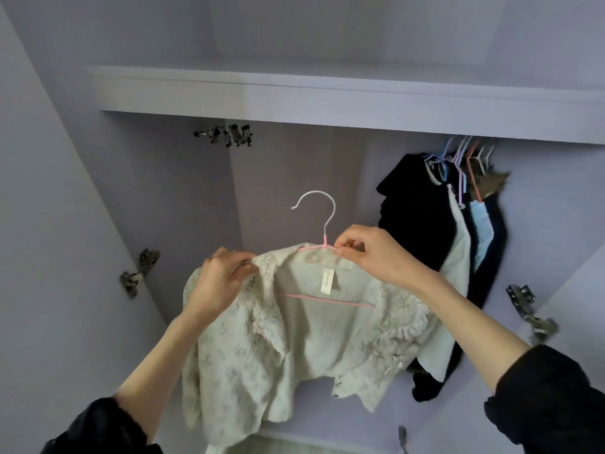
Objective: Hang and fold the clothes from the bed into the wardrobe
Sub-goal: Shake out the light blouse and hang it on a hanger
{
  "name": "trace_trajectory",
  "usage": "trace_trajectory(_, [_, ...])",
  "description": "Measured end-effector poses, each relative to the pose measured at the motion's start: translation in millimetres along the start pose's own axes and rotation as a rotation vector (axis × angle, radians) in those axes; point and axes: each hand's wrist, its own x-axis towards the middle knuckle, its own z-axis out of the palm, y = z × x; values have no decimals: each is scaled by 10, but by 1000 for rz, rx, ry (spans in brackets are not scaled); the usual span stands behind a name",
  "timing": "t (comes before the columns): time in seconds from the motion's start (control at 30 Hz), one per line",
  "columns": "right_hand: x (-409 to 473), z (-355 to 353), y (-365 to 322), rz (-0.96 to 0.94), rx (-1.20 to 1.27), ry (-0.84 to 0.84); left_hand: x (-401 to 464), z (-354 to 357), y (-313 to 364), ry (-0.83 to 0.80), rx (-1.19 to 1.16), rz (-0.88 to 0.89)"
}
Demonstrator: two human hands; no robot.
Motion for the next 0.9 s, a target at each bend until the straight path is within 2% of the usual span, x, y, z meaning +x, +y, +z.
trace_trajectory(0.1, [-113, -37, 120, 127, 79, 2, 67, 179, 32, -41, 109, 109])
trace_trajectory(0.27, [-204, -154, 387, 373, 267, 46, 229, 429, 240, 7, 238, 279])
trace_trajectory(0.43, [-122, -351, 629, 688, 766, 150, 590, 480, 777, 178, 266, 511])
trace_trajectory(0.53, [-27, -501, 743, 826, 1054, 68, 813, 488, 1149, 295, 325, 669])
trace_trajectory(0.63, [56, -630, 845, 848, 1199, 1, 1006, 510, 1394, 335, 435, 727])
trace_trajectory(0.9, [389, -868, 1140, 720, 1416, 148, 1436, 638, 1461, 355, 626, 693])
